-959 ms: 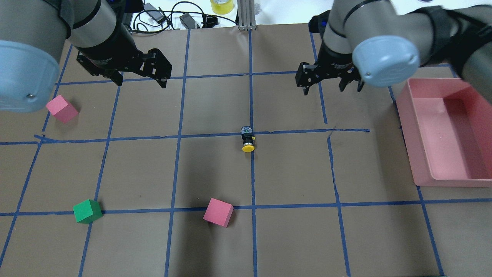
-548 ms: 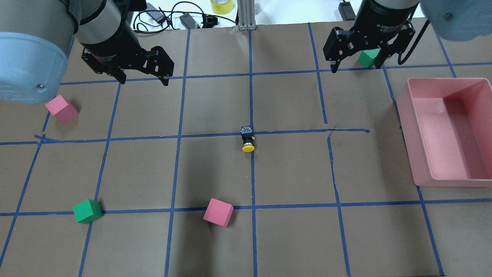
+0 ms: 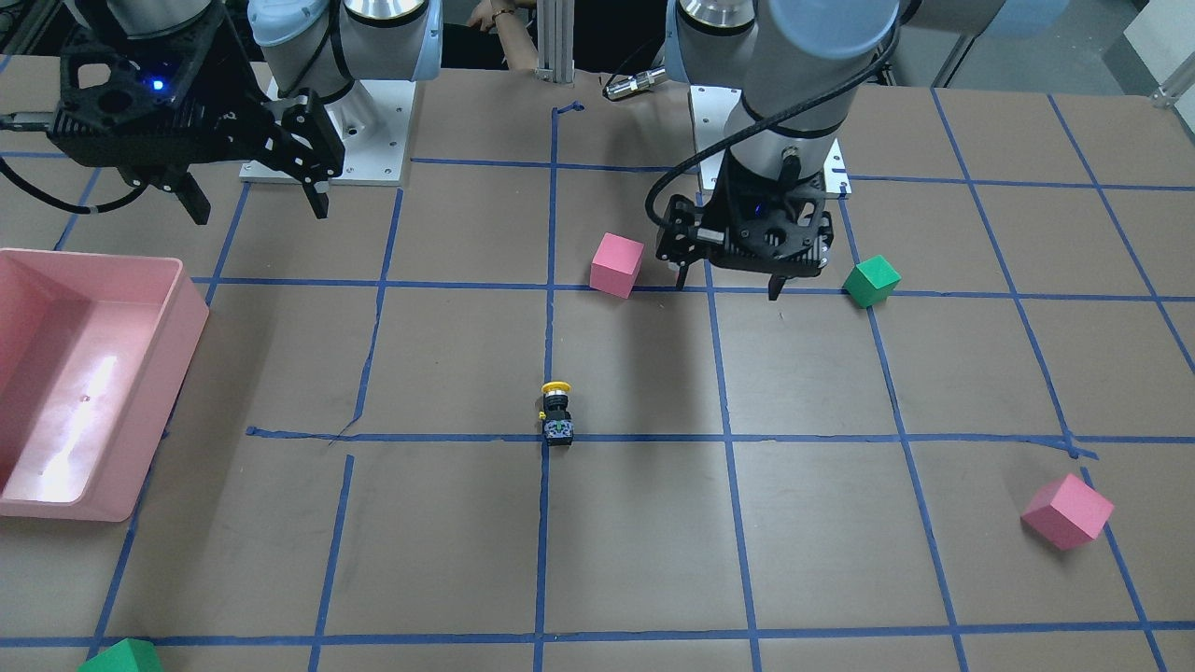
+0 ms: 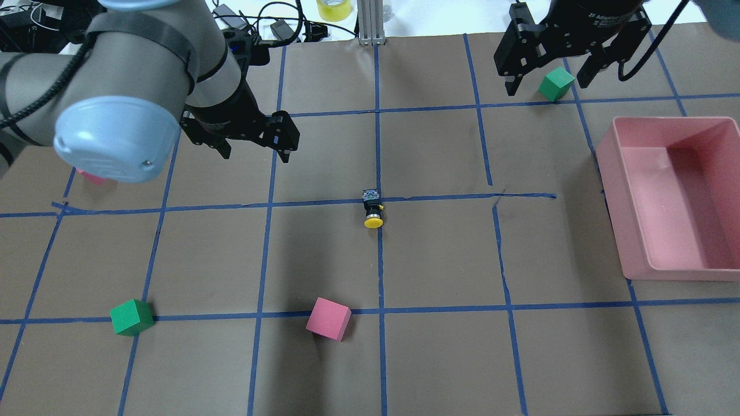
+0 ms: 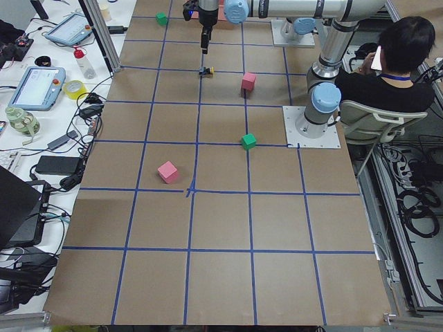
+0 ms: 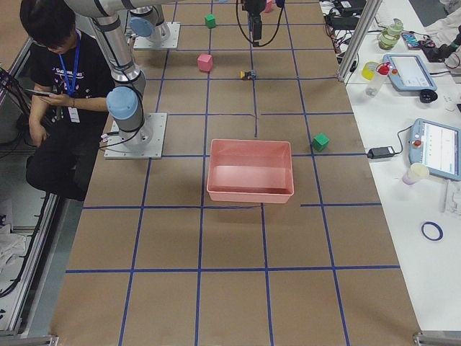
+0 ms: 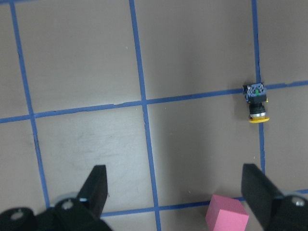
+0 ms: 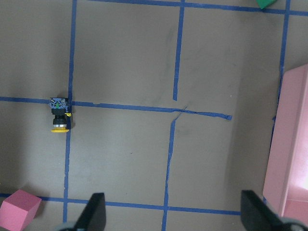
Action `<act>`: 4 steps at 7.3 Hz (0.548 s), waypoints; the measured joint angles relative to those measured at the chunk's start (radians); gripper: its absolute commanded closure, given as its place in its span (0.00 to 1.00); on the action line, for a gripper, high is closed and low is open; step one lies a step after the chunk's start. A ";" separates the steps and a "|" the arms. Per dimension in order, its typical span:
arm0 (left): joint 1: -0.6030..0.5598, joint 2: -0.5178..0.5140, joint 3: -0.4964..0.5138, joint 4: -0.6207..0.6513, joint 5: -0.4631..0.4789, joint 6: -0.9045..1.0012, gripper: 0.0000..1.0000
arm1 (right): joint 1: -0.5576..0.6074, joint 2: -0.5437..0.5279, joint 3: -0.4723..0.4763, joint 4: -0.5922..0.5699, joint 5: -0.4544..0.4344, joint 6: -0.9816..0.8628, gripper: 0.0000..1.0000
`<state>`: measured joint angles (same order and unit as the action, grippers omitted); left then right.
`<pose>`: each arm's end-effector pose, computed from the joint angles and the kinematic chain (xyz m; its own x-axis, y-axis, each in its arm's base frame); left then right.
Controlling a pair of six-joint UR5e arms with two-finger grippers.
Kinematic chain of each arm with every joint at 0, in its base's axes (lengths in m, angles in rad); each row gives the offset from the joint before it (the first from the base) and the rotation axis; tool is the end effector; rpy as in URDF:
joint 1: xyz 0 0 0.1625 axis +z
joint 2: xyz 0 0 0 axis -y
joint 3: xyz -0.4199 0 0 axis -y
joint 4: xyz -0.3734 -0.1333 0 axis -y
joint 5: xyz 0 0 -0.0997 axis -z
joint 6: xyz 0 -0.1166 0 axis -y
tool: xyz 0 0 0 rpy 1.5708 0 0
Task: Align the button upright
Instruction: 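Reach the left gripper to the switch and grasp its blue body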
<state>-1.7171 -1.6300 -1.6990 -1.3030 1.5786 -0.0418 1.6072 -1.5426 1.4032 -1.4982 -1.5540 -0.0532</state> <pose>-0.2039 -0.4758 0.4039 -0.9946 0.1038 -0.0044 0.1038 0.9913 -0.0806 0.1530 -0.4836 0.5244 -0.9958 -0.0905 -0.0132 -0.0894 0.9937 -0.0676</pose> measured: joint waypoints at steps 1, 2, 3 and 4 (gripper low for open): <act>-0.025 -0.015 -0.049 0.109 -0.004 -0.031 0.00 | 0.007 0.004 0.005 0.000 0.003 0.000 0.00; -0.059 -0.030 -0.107 0.241 -0.002 -0.068 0.00 | 0.007 0.008 0.009 0.000 0.002 0.001 0.00; -0.092 -0.046 -0.175 0.391 0.006 -0.130 0.00 | 0.006 0.008 0.010 0.000 -0.003 0.003 0.00; -0.120 -0.068 -0.257 0.563 0.021 -0.196 0.00 | 0.004 0.009 0.012 0.005 -0.008 0.005 0.00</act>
<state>-1.8373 -1.6984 -1.9560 -0.7397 1.5995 -0.2376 1.6117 -1.5335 1.4153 -1.4936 -1.5622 -0.0486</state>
